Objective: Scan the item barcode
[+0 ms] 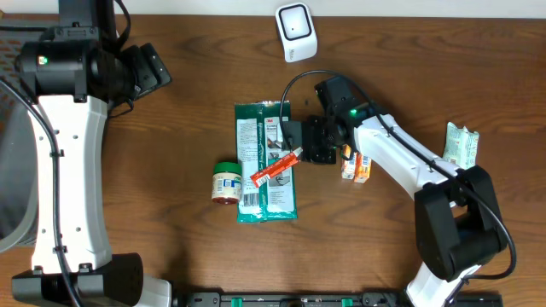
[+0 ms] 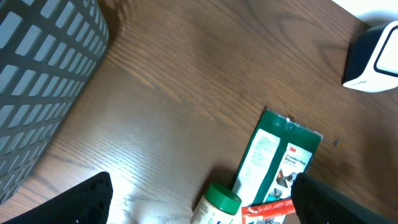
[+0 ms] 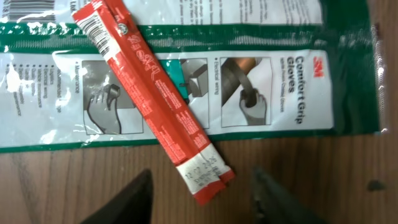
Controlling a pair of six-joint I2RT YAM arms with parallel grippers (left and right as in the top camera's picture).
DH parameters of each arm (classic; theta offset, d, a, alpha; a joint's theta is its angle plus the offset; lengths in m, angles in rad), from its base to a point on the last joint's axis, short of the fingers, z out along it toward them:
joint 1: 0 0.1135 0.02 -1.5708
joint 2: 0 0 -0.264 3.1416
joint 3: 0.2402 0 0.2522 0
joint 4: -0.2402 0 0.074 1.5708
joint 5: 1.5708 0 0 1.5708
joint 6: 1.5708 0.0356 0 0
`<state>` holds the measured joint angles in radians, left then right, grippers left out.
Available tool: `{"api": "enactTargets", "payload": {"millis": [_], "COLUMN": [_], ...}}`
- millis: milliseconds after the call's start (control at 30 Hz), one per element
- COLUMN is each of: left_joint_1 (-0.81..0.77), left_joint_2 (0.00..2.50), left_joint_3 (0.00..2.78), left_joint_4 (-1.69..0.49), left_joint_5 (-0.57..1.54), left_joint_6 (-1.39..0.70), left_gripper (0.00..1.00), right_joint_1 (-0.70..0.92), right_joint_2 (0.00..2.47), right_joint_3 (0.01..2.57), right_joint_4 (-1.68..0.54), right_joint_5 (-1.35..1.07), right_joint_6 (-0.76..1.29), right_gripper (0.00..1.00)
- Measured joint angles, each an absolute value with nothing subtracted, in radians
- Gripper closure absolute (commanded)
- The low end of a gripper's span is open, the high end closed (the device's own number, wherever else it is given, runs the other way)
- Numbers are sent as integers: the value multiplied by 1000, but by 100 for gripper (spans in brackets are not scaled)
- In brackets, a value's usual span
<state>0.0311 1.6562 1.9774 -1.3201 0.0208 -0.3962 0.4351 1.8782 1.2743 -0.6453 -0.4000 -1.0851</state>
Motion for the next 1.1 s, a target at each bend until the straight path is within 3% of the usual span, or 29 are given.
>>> {"api": "enactTargets", "payload": {"millis": [167,367,500,633,733,767,967,1100], "left_joint_1": [31,31,31,31,31,31,31,31], "left_joint_2": [1656,1656,1656,1656,1656,1656,1656,1656], "left_joint_3": [1977,1977,1977,1977,1977,1977,1977,1977], "left_joint_4": [-1320,-1320,-1320,-1320,-1320,-1320,-1320,-1320], "left_joint_5": [20,20,21,20,20,20,21,20], "left_joint_6": [-396,-396,-396,-396,-396,-396,-396,-396], "left_gripper": [8,8,8,8,8,8,8,8], "right_joint_1": [435,437,437,437,438,438,437,435], "right_joint_2": [1882,1949,2017,2028,2028,2028,2025,2012], "right_joint_3": [1267,1264,1259,1259,1260,1261,1262,1262], "right_joint_4": [-637,-596,-548,-558,-585,-598,-651,-664], "right_joint_5": [-404,-404,-403,-421,-427,-429,-443,-441], "right_joint_6": [-1075,-1073,-1073,-1072,-1070,-1077,-1038,-874], "right_gripper": [24,20,41,51,72,96,99,99]}}
